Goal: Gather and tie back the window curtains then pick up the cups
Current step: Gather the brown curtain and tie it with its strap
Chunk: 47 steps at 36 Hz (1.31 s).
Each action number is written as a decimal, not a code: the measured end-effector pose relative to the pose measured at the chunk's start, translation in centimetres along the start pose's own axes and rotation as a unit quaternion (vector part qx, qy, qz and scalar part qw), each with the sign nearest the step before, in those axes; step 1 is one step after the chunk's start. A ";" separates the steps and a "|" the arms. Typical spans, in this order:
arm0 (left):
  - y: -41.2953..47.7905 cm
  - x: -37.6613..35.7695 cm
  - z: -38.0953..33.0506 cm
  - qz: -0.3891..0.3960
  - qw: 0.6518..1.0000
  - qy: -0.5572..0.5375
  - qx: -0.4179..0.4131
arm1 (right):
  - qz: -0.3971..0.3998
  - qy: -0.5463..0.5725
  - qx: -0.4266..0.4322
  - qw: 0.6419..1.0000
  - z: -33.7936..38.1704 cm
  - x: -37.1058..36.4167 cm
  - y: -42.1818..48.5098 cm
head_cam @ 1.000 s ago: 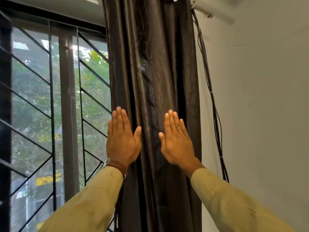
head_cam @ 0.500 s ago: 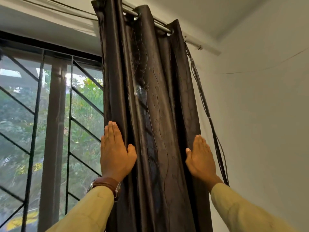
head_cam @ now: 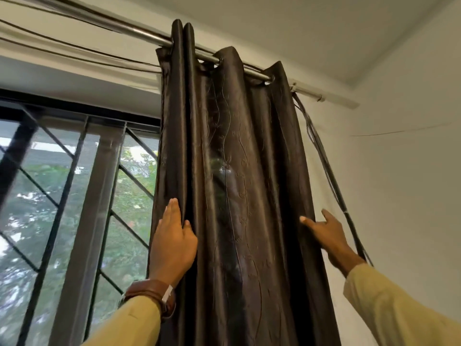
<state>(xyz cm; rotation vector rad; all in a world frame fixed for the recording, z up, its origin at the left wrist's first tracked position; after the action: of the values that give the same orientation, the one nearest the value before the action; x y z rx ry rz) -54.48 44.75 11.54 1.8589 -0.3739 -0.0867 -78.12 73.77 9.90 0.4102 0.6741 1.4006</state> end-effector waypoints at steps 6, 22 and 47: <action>0.0 1.4 1.0 0.000 1.000 -0.007 0.030 | 0.060 -0.017 0.077 0.995 3.6 -4.2 2.7; 0.4 8.7 4.3 -0.044 0.997 -0.009 0.067 | 0.179 -0.011 0.287 0.941 18.2 -20.5 -7.3; -3.6 12.5 5.4 -0.003 1.000 0.011 0.029 | 0.158 -0.069 0.296 0.940 17.3 -23.9 -20.8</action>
<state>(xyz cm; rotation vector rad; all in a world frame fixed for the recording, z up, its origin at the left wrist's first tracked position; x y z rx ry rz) -43.24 37.05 8.04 1.9173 -0.3584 -0.0591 -51.83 49.41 14.22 1.1231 0.9416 1.4315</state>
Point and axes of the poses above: each hand's wrist, its own y-axis towards the middle knuckle, its own x-axis out of the back of the hand, z = x × y, the point moved 6 cm from there along y, towards the middle knuckle, and after that the axes turned 3 degrees about y, right-handed, at the moved point
